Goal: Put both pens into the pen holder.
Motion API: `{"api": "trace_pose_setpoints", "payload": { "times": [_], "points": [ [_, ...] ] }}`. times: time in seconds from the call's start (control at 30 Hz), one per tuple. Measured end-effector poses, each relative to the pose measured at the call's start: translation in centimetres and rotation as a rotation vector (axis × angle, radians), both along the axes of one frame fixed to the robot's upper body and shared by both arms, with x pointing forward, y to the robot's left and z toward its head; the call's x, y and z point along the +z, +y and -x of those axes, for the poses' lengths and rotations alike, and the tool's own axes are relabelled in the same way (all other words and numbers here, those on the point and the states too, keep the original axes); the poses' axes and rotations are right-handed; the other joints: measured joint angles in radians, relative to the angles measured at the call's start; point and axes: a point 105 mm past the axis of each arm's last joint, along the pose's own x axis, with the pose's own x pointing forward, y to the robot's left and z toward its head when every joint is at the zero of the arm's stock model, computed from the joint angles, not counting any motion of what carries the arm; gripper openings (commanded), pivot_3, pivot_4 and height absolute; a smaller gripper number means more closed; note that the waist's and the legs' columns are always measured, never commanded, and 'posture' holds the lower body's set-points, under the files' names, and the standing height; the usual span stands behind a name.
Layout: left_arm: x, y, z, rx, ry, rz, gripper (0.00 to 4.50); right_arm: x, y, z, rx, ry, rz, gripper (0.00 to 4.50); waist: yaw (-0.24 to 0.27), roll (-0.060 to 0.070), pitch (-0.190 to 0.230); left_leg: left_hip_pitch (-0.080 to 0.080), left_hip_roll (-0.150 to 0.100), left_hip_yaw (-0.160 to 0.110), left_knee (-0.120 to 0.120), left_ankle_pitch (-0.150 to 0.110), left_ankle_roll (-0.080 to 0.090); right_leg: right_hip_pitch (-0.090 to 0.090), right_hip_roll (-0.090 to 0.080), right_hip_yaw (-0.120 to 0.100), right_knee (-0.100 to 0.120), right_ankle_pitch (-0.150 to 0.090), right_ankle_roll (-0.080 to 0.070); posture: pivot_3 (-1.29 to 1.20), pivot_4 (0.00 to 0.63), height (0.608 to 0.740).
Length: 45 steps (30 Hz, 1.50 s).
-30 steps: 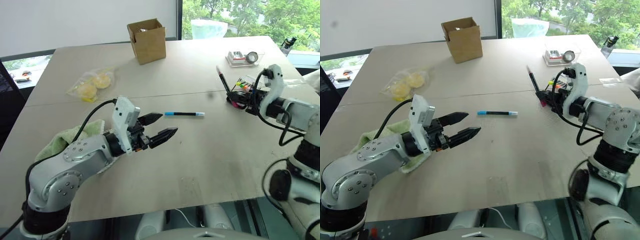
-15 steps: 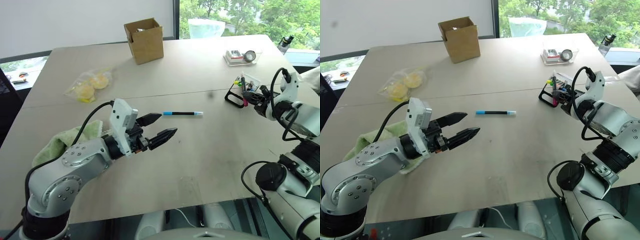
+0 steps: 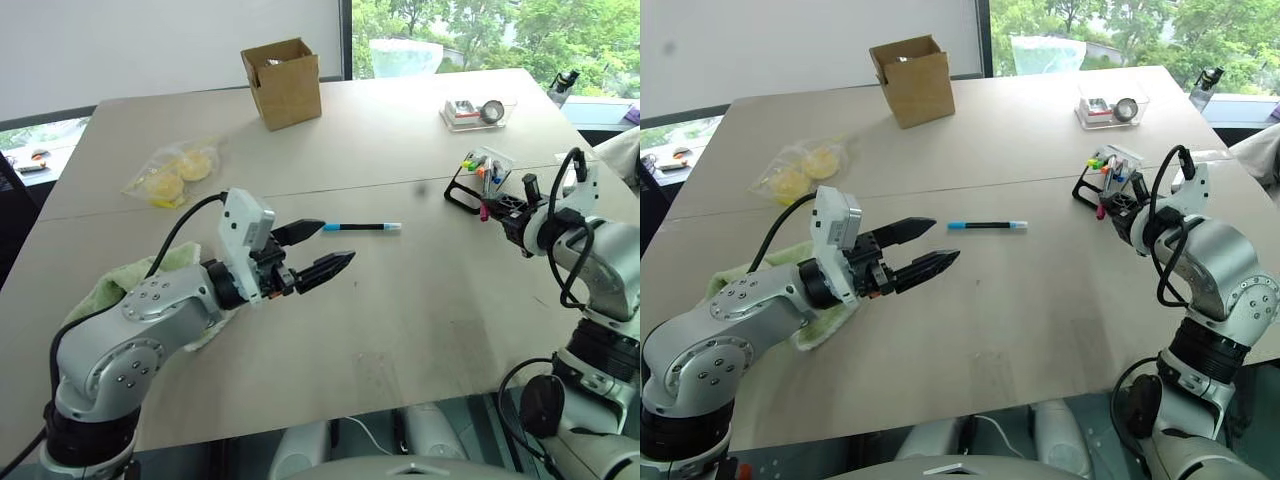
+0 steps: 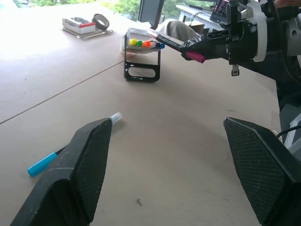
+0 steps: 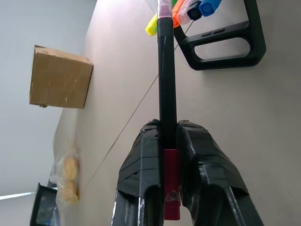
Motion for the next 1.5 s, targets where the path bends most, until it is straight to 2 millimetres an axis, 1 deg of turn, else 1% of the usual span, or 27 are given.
{"api": "trace_pose_setpoints", "payload": {
  "times": [0.1, 0.23, 0.4, 0.6, 0.77, 0.97, 1.13, 1.23, 1.33, 1.5],
  "points": [
    [0.0, 0.0, -0.1, -0.003, 0.002, 0.002, 3.92, 0.1, 0.3, -0.2, -0.018, 0.015, -0.036, 0.03, 0.001, 0.0, 0.0, -0.001, 0.0, 0.0, 0.0, 0.0, 0.0, 0.0, 0.0, 0.0, -0.001, 0.0, 0.0, 0.0, 0.15, 0.74],
    [0.1, -0.1, -0.1, -0.005, -0.001, 0.006, 3.92, 1.0, 0.6, -0.6, -0.037, 0.021, -0.081, 0.03, 0.002, 0.0, 0.0, 0.0, 0.0, 0.0, 0.0, 0.0, 0.0, 0.0, 0.0, 0.0, -0.001, 0.0, 0.0, 0.0, 0.15, 0.74],
    [0.1, -0.2, -0.1, 0.001, 0.0, 0.017, 3.92, 1.1, 0.8, -0.9, -0.047, 0.055, -0.122, 0.03, 0.003, 0.0, 0.0, 0.0, 0.0, 0.0, 0.0, 0.0, 0.0, 0.0, 0.0, 0.0, -0.001, 0.0, 0.0, 0.0, 0.15, 0.74],
    [0.1, -0.2, -0.2, 0.018, -0.003, 0.022, 3.92, 1.8, 1.1, -1.7, -0.039, 0.081, -0.162, 0.03, 0.003, 0.0, 0.0, 0.0, 0.0, 0.0, 0.0, 0.0, 0.0, -0.001, 0.0, 0.0, 0.0, 0.0, 0.0, 0.0, 0.15, 0.74],
    [-0.1, -0.1, -0.2, 0.037, 0.005, 0.023, 3.92, 1.4, 1.0, -2.5, -0.039, 0.136, -0.186, 0.03, 0.003, 0.0, 0.0, 0.0, 0.0, 0.0, 0.0, 0.0, 0.0, -0.001, 0.0, 0.0, 0.0, 0.0, 0.0, 0.0, 0.15, 0.74],
    [-0.3, -0.2, 0.3, 0.043, 0.012, 0.021, 3.92, 1.9, -0.5, -4.0, -0.079, 0.174, -0.195, 0.03, 0.004, 0.0, 0.0, 0.0, 0.0, 0.001, 0.0, 0.0, 0.0, 0.0, 0.0, 0.0, -0.001, 0.0, 0.0, 0.0, 0.15, 0.74],
    [-0.5, 0.0, 0.4, 0.063, 0.021, 0.015, 3.92, 1.8, -0.3, -4.5, -0.064, 0.175, -0.175, 0.03, 0.003, 0.0, 0.0, 0.0, 0.0, 0.001, 0.0, 0.0, 0.0, 0.0, 0.0, 0.001, -0.001, 0.0, 0.0, 0.0, 0.15, 0.74],
    [-0.6, 0.0, 0.7, 0.069, 0.021, 0.011, 3.92, 2.1, 0.0, -5.0, -0.058, 0.169, -0.181, 0.03, 0.003, 0.0, 0.0, 0.0, 0.0, 0.001, 0.0, 0.0, 0.0, 0.0, 0.0, 0.001, 0.0, 0.0, 0.0, 0.0, 0.15, 0.74],
    [-0.6, -0.1, 0.9, 0.07, 0.015, 0.009, 3.92, 2.1, -0.1, -5.4, -0.068, 0.175, -0.174, 0.03, 0.005, 0.0, 0.0, -0.001, 0.0, 0.001, 0.0, 0.0, 0.0, 0.0, 0.0, 0.0, -0.001, 0.0, 0.0, 0.0, 0.15, 0.74],
    [-0.8, 0.0, 0.9, 0.084, 0.031, 0.013, 3.92, 2.0, 0.0, -5.6, -0.076, 0.181, -0.182, 0.03, 0.004, 0.0, 0.0, -0.001, 0.0, 0.001, 0.0, 0.0, 0.0, 0.0, -0.001, 0.0, -0.002, 0.0, 0.0, 0.0, 0.15, 0.74]
  ]
}}
